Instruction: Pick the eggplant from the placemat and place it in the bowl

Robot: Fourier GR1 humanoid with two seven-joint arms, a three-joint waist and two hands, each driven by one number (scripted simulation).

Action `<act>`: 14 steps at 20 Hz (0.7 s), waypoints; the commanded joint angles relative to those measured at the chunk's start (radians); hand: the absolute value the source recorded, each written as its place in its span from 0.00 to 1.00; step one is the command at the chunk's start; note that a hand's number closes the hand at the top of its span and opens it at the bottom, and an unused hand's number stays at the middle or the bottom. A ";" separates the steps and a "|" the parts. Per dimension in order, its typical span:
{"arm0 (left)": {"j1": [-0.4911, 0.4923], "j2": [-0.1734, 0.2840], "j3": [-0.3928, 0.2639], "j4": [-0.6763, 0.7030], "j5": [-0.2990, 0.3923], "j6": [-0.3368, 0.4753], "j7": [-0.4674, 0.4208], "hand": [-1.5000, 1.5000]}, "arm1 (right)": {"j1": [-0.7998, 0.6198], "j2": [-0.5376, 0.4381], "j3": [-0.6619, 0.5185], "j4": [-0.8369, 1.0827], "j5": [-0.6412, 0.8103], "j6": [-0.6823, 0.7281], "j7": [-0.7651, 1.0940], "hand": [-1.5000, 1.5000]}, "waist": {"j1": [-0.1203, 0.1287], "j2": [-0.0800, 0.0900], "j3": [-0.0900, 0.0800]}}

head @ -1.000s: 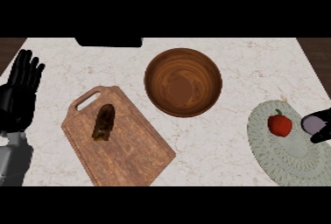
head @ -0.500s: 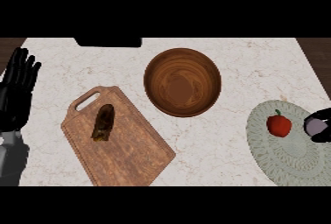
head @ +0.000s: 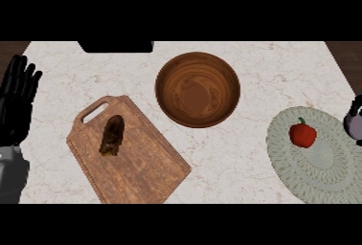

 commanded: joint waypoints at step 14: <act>0.034 -0.013 -0.002 -0.040 -0.009 -0.009 0.005 0.50 | 0.049 -0.233 -0.232 -0.215 -0.091 -0.228 -0.425 1.00 | -0.013 -0.005 -0.004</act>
